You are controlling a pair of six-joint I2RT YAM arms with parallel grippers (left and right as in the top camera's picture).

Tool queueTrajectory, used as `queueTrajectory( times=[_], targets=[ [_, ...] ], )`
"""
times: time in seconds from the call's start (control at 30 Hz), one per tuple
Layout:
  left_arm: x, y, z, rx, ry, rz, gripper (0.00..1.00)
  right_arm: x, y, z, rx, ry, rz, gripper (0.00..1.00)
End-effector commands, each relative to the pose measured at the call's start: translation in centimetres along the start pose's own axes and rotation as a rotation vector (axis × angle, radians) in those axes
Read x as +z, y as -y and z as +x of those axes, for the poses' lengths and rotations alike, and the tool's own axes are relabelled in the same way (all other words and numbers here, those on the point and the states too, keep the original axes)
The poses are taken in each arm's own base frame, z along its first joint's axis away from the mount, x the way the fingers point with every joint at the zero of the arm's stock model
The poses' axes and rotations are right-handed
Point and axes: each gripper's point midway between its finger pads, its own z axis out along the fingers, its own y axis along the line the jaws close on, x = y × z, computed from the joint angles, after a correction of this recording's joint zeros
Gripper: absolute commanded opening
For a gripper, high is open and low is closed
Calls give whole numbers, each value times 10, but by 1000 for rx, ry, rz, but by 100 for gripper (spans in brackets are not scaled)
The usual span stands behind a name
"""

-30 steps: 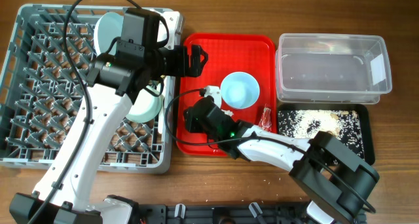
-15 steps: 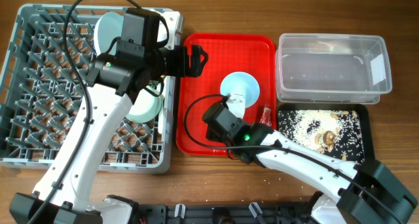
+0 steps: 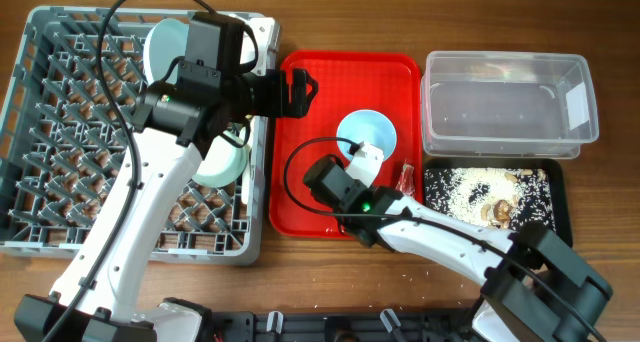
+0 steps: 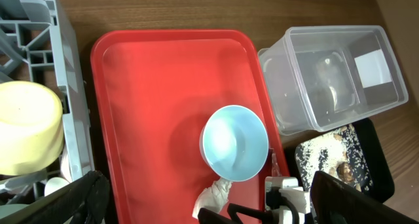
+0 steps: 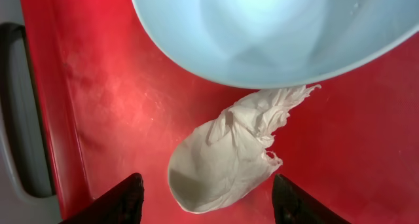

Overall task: Sort waste into correct bins and load items into the dishwasher rack
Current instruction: 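Grasp the white tissue with the right gripper and carry it to the clear bin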

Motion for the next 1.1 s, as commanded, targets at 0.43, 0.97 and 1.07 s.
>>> queueTrajectory(
  times=[0.43,0.97,1.07],
  targets=[
    [0,2,0,-7,1,9,100,2,-2,5,-55,-14,-14,16],
    [0,2,0,-7,0,9,100,-122,60,-164,-83,520,136,4],
    [0,2,0,-7,0,9,100,-118,93,-205,-61,526,189,4]
  ],
)
